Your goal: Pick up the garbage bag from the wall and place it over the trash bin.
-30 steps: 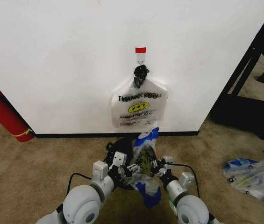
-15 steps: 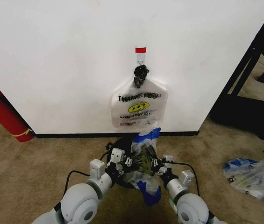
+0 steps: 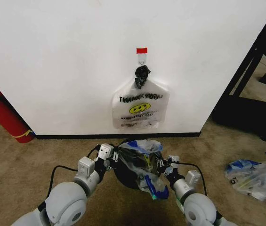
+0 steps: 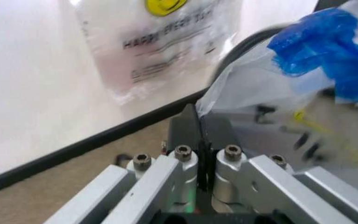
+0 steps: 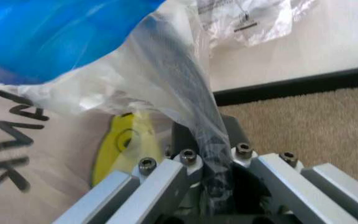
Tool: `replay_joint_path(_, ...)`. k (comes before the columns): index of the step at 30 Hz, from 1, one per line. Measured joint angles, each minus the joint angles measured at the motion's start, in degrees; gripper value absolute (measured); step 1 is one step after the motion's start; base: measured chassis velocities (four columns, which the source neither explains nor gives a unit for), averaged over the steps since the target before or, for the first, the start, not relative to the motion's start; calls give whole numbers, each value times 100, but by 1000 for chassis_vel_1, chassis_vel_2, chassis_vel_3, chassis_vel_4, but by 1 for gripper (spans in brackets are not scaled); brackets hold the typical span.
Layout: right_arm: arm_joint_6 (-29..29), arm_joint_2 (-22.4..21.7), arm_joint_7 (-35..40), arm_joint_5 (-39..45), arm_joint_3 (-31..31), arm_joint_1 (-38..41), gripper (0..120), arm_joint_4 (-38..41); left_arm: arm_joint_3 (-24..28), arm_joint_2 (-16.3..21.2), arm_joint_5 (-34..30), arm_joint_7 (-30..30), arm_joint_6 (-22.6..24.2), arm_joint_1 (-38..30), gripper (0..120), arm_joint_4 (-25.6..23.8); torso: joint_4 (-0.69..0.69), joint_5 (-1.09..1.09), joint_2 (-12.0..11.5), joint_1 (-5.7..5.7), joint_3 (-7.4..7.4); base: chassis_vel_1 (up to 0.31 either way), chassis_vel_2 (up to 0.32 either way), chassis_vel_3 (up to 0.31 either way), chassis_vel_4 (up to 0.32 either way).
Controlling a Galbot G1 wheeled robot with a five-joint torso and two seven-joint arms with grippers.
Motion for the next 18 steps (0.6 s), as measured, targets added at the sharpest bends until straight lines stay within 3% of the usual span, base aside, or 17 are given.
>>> replay_joint_path(6, -55, -162, -285, 156, 438, -34, 0, -37, -119, 323, 37, 85, 45, -188, 0, 83, 0, 0, 0, 0, 0, 0, 0, 0, 0)
replay_joint_path(13, -49, -157, -477, 207, 613, -81, 0, -81, 20, 235, 82, 112, 42, -207, 0, -12, 0, 0, 0, 0, 0, 0, 0, 0, 0)
replay_joint_path(16, -25, -146, -574, 211, 600, -92, 0, -35, 106, 183, 167, 164, -198, -210, 0, 94, 0, 0, 0, 0, 0, 0, 0, 0, 0)
replay_joint_path(18, -20, -146, -618, 200, 590, -92, 0, -5, 134, 171, 423, 385, -669, -181, 0, 276, 0, 0, 0, 0, 0, 0, 0, 0, 0)
